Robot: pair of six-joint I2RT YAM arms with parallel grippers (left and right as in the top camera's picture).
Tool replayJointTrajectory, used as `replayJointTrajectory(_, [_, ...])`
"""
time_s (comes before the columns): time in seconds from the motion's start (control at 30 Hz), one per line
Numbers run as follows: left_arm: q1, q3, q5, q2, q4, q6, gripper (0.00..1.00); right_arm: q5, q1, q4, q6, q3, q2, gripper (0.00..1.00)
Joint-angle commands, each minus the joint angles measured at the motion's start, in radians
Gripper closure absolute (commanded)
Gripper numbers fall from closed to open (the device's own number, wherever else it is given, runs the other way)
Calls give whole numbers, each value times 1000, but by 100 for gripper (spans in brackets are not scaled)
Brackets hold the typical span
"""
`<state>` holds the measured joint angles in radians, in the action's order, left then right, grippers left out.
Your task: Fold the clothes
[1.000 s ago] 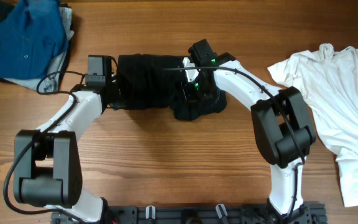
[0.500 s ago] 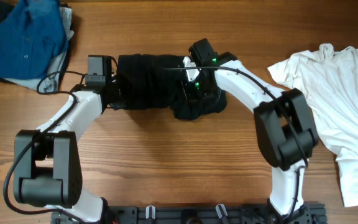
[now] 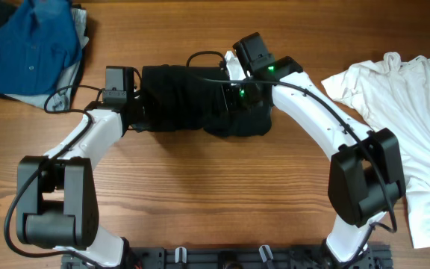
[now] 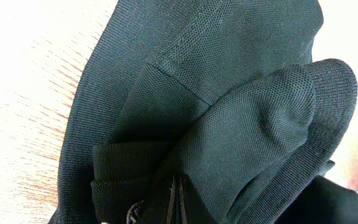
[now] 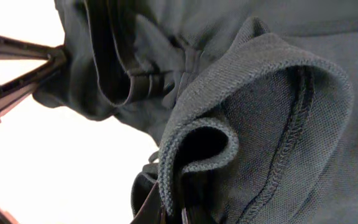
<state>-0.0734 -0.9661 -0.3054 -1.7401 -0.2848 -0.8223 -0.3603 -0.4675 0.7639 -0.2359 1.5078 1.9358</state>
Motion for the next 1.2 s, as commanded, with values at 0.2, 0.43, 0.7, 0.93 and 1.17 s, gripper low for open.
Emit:
replayJointTrajectory(0.2, [6, -4, -13, 10, 3, 6, 96, 117, 10, -55, -61, 12, -112, 96])
replayJointTrajectory(0.43, [5, -4, -13, 10, 2, 6, 96, 182, 32, -61, -111, 12, -145, 96])
replayJointTrajectory(0.7, [6, -4, -13, 10, 3, 6, 96, 185, 83, -72, -191, 12, -147, 96])
replayJointTrajectory(0.93, [5, -4, -13, 10, 3, 6, 96, 161, 92, -143, -182, 12, -146, 96])
replayJointTrajectory(1.17, [6, -4, -13, 10, 3, 6, 96, 97, 91, -181, -182, 11, -117, 96])
